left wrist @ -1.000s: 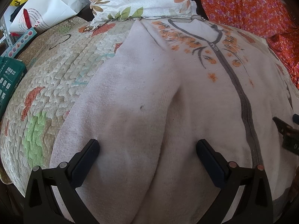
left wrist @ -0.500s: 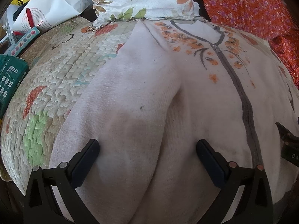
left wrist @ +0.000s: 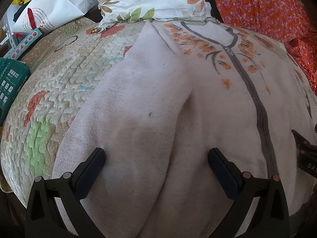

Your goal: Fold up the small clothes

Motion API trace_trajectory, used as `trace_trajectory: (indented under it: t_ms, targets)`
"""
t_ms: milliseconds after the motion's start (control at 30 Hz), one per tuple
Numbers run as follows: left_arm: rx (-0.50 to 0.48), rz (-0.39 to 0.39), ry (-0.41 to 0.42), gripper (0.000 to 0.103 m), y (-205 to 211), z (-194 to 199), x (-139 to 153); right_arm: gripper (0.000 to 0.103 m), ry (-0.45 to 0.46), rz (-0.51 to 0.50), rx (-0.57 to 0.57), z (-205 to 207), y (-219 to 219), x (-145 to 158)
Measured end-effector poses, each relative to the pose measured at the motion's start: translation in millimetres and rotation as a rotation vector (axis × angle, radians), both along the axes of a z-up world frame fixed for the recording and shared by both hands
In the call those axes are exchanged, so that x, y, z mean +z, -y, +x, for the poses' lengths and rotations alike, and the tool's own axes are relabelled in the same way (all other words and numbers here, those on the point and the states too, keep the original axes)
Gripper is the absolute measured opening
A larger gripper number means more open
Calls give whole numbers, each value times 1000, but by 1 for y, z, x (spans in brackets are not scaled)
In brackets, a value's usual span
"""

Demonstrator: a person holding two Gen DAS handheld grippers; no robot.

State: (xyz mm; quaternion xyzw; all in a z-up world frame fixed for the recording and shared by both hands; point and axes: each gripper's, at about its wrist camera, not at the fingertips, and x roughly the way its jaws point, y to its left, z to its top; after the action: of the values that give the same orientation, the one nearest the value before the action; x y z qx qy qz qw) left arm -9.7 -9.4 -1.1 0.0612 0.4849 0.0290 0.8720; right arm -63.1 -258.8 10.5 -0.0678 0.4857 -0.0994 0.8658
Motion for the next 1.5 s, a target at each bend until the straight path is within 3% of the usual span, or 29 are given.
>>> trace_trajectory:
  t_ms: [1500]
  targets:
    - [-7,21,-1,103,1,-4,2,103,23,-10,5,-1,-2,-2]
